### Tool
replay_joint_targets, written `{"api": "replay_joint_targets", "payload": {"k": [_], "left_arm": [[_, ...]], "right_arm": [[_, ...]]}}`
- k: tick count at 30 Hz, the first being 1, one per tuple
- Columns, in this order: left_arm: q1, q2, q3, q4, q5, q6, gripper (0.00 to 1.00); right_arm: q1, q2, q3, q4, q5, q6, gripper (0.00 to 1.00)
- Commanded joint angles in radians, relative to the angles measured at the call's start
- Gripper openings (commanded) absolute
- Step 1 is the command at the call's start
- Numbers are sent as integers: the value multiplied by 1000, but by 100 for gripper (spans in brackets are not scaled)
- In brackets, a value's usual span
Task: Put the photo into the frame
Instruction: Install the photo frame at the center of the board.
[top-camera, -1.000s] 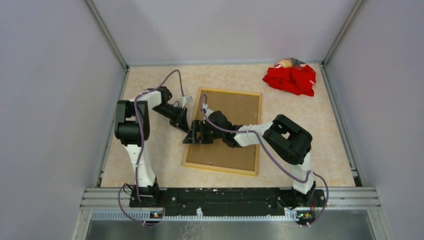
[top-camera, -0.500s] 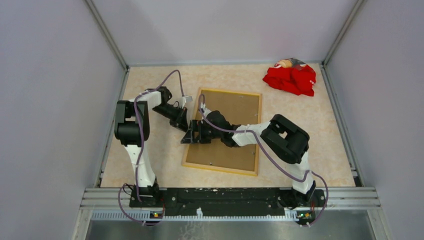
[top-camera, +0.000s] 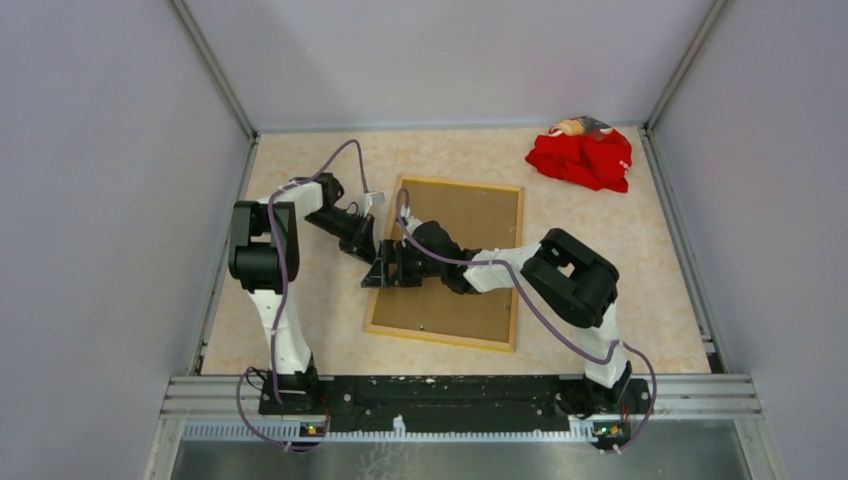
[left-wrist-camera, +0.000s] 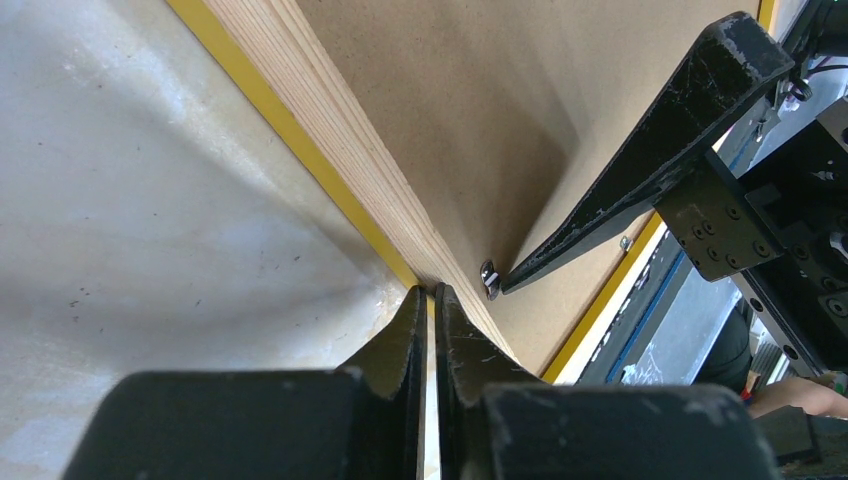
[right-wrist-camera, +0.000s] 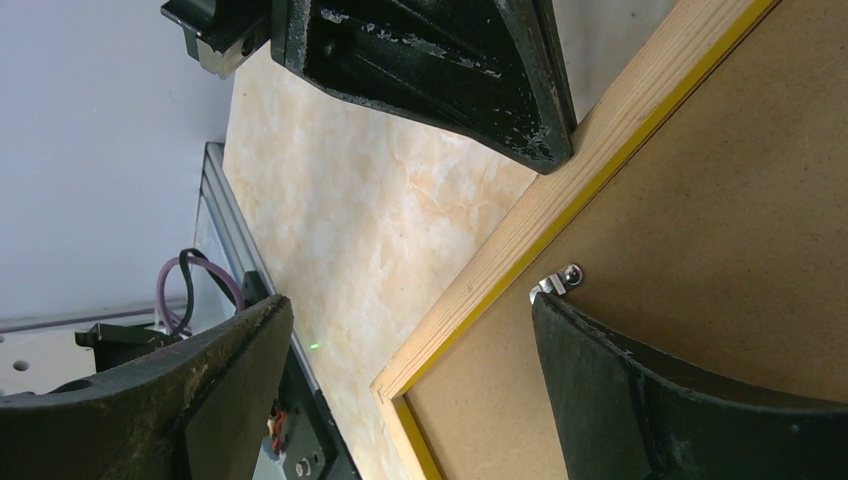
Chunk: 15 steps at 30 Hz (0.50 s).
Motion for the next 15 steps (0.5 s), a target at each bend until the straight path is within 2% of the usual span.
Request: {"api": "replay_joint_targets", "payload": {"k": [1,15], "left_arm": [[-13,-14,-24,76,-37,27,7],[-14,-15,-22,70,-43,29,6]], "right_arm": [[0,17,-16,12,20,-9,90],[0,72,37,1,50,-29,90]]}}
